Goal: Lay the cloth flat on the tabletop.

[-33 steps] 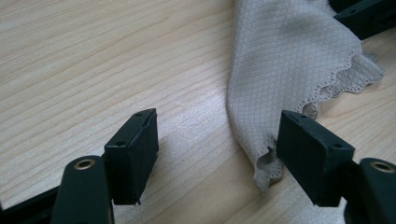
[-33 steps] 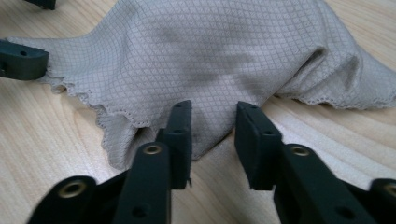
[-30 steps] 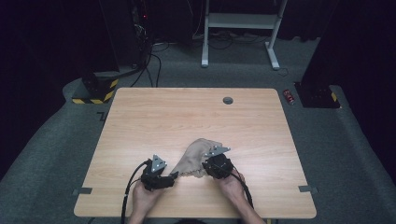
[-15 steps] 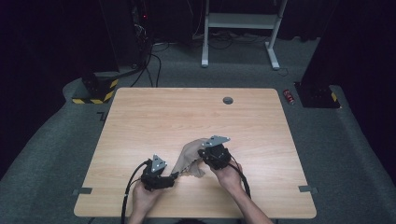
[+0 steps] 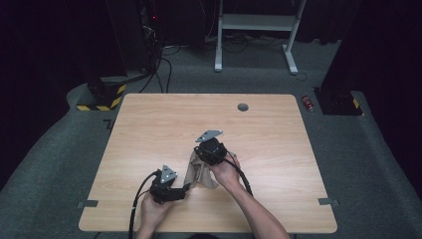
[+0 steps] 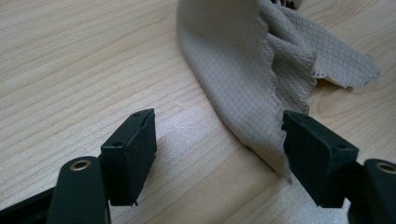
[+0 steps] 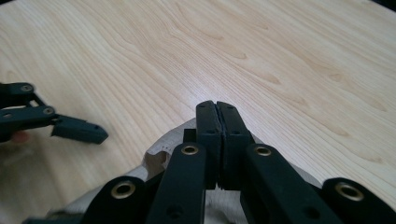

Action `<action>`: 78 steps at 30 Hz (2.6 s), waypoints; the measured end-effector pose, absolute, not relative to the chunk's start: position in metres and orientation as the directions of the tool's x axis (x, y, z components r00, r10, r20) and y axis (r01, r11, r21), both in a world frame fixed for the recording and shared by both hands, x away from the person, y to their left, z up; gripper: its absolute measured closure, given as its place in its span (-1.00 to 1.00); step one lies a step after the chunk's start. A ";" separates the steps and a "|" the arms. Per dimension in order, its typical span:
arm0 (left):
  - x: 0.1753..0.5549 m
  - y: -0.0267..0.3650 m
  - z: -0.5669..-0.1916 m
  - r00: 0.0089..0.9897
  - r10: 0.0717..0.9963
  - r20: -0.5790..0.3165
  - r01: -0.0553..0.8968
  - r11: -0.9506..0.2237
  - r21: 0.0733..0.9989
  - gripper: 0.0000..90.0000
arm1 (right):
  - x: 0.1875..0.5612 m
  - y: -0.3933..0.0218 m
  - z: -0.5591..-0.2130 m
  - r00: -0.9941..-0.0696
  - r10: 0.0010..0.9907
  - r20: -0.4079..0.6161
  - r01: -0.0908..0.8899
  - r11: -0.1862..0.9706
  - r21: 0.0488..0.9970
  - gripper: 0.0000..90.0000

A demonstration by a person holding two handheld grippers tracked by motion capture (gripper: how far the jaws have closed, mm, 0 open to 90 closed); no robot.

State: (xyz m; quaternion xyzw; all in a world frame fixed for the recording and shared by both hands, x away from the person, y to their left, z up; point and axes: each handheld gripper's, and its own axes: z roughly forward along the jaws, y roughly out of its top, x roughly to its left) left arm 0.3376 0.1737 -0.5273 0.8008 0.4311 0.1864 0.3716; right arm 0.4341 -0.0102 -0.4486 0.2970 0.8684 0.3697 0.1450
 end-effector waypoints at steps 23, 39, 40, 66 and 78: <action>0.346 0.192 -0.523 0.526 0.830 -0.186 0.578 -0.188 0.794 -0.15 | 0.407 -0.056 -0.471 -0.759 0.646 0.075 0.480 0.479 0.735 0.57; 0.393 0.151 -0.506 0.542 0.835 -0.099 0.593 -0.296 0.749 -0.09 | 0.395 -0.058 -0.503 -0.749 0.653 0.113 0.529 0.486 0.696 0.51; 0.394 0.151 -0.507 0.541 0.835 -0.104 0.594 -0.292 0.750 -0.05 | 0.396 -0.058 -0.504 -0.755 0.648 0.104 0.522 0.497 0.693 0.54; 0.396 0.183 -0.498 0.546 0.816 -0.192 0.599 -0.219 0.771 0.98 | 0.376 -0.087 -0.500 -0.773 0.633 0.047 0.484 0.540 0.688 0.98; 0.387 0.180 -0.490 0.566 0.804 -0.183 0.559 -0.212 0.801 0.50 | 0.374 -0.111 -0.500 -0.728 0.679 0.091 0.518 0.458 0.722 0.65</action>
